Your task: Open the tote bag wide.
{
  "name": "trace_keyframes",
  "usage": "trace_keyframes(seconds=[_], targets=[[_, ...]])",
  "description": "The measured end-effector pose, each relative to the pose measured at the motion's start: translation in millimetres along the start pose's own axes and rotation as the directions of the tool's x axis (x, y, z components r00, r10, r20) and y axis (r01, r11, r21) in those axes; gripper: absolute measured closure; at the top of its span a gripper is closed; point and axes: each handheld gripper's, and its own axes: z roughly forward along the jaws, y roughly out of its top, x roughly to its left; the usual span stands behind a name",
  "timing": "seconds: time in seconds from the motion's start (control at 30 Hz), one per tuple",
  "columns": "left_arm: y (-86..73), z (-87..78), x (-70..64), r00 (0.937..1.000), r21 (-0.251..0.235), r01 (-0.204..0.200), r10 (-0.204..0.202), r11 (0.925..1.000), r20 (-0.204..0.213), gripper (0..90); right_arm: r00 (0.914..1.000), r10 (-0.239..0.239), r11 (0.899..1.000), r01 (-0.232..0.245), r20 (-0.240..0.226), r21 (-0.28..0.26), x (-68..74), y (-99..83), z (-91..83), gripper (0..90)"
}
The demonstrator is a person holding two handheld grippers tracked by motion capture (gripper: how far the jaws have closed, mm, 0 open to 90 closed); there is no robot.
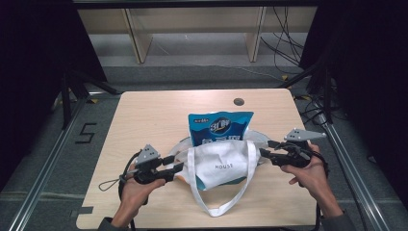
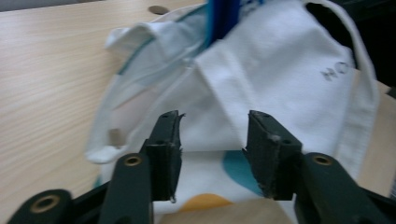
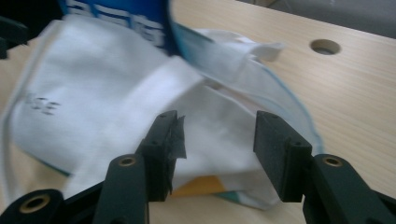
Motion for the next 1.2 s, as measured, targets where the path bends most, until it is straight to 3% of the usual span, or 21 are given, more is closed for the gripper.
trace_keyframes(seconds=[0.07, 0.13, 0.2, 0.27, 0.3, 0.33, 0.43, 0.5, 0.57, 0.6, 0.67, 0.7, 0.73, 0.83, 0.87, 0.9, 1.0, 1.03, 1.07, 1.1, 1.2], targets=[[-0.4, 3.9, -9.5, 0.9988, -0.002, -0.021, 0.021, 0.9998, 0.044, 61.9, 0.9994, 0.017, 1.0, -0.017, -0.031, 0.002, 12.9, 1.3, -1.8, 52.2], [1.2, 10.4, -18.2, 0.9967, -0.015, -0.032, 0.033, 0.9994, 0.074, 65.6, 0.9975, -0.026, 1.0, 0.026, -0.066, 0.001, 23.0, 3.3, -0.1, 52.0], [2.4, 19.0, -26.0, 0.9928, -0.007, -0.055, 0.055, 0.9985, 0.106, 68.0, 0.9933, -0.025, 1.0, 0.027, -0.113, 0.014, 34.3, 4.0, 4.6, 51.1], [1.4, 30.6, -34.0, 0.9887, 0.015, -0.081, 0.079, 0.9966, 0.128, 69.3, 0.9908, -0.067, 0.997, 0.072, -0.118, 0.036, 43.1, 2.8, 13.0, 51.4], [-1.2, 40.3, -37.0, 0.9863, 0.025, -0.101, 0.096, 0.9946, 0.134, 69.4, 0.9873, -0.099, 0.993, 0.106, -0.124, 0.045, 44.9, 1.1, 18.8, 52.5], [-2.7, 45.4, -37.8, 0.9844, 0.046, -0.126, 0.119, 0.991, 0.13, 69.7, 0.9881, -0.082, 0.993, 0.092, -0.131, 0.078, 48.9, -2.6, 25.0, 53.9], [-14.6, 71.7, -34.1, 0.9829, 0.086, -0.136, 0.124, 0.987, 0.136, 73.4, 0.9853, -0.108, 0.985, 0.124, -0.133, 0.119, 49.5, -9.8, 39.7, 58.8], [-18.8, 83.1, -31.3, 0.9859, 0.117, -0.111, 0.095, 0.9869, 0.138, 76.1, 0.9846, -0.126, 0.977, 0.144, -0.122, 0.157, 49.6, -14.0, 49.1, 64.8], [-22.0, 92.5, -31.6, 0.9874, 0.135, -0.111, 0.094, 0.9846, 0.127, 78.5, 0.9844, -0.136, 0.967, 0.157, -0.111, 0.203, 52.0, -19.8, 61.5, 68.5], [-23.6, 96.1, -32.5, 0.9853, 0.152, -0.141, 0.124, 0.9782, 0.118, 78.9, 0.9823, -0.16, 0.96, 0.178, -0.098, 0.217, 52.3, -24.4, 69.0, 70.4], [-29.6, 103.9, -32.1, 0.9752, 0.209, -0.218, 0.206, 0.9531, 0.081, 79.8, 0.9786, -0.185, 0.941, 0.203, -0.09, 0.272, 53.9, -33.7, 83.4, 74.5], [-33.4, 108.1, -31.6, 0.97, 0.233, -0.243, 0.234, 0.9415, 0.067, 80.7, 0.9771, -0.193, 0.926, 0.212, -0.09, 0.312, 53.7, -36.4, 88.9, 76.2], [-36.5, 111.6, -29.8, 0.9678, 0.24, -0.252, 0.244, 0.9376, 0.061, 81.2, 0.9786, -0.194, 0.925, 0.206, -0.068, 0.318, 54.3, -40.4, 96.5, 76.8], [-37.8, 113.5, -28.2, 0.9692, 0.236, -0.246, 0.239, 0.9401, 0.058, 83.1, 0.9808, -0.192, 0.924, 0.193, -0.036, 0.331, 57.0, -43.4, 102.8, 79.4], [-38.1, 113.2, -29.2, 0.968, 0.236, -0.251, 0.245, 0.9388, 0.054, 83.1, 0.9737, -0.222, 0.923, 0.227, -0.053, 0.311, 56.2, -44.8, 103.2, 79.4], [-37.8, 111.8, -31.0, 0.9651, 0.241, -0.261, 0.257, 0.9346, 0.049, 82.8, 0.9742, -0.22, 0.924, 0.224, -0.049, 0.308, 56.7, -45.7, 102.6, 79.4], [-32.9, 103.1, -35.7, 0.962, 0.239, -0.273, 0.267, 0.9318, 0.06, 78.0, 0.9756, -0.212, 0.932, 0.22, -0.057, 0.287, 53.7, -46.4, 100.4, 78.8], [-29.7, 94.8, -38.1, 0.966, 0.207, -0.258, 0.248, 0.9437, 0.074, 77.6, 0.9786, -0.195, 0.936, 0.206, -0.064, 0.286, 53.5, -45.9, 98.5, 76.9], [-26.8, 88.0, -39.8, 0.9692, 0.188, -0.243, 0.23, 0.9517, 0.089, 75.5, 0.9741, -0.205, 0.938, 0.223, -0.095, 0.264, 51.4, -44.6, 96.6, 72.0], [-22.6, 79.1, -42.6, 0.9728, 0.147, -0.216, 0.201, 0.9652, 0.116, 75.2, 0.9749, -0.197, 0.941, 0.218, -0.104, 0.259, 50.9, -43.7, 94.1, 70.1], [-3.4, 52.2, -47.5, 0.9725, 0.069, -0.215, 0.207, 0.9742, 0.106, 74.6, 0.9833, -0.161, 0.954, 0.177, -0.086, 0.24, 53.4, -37.8, 77.2, 66.8]])
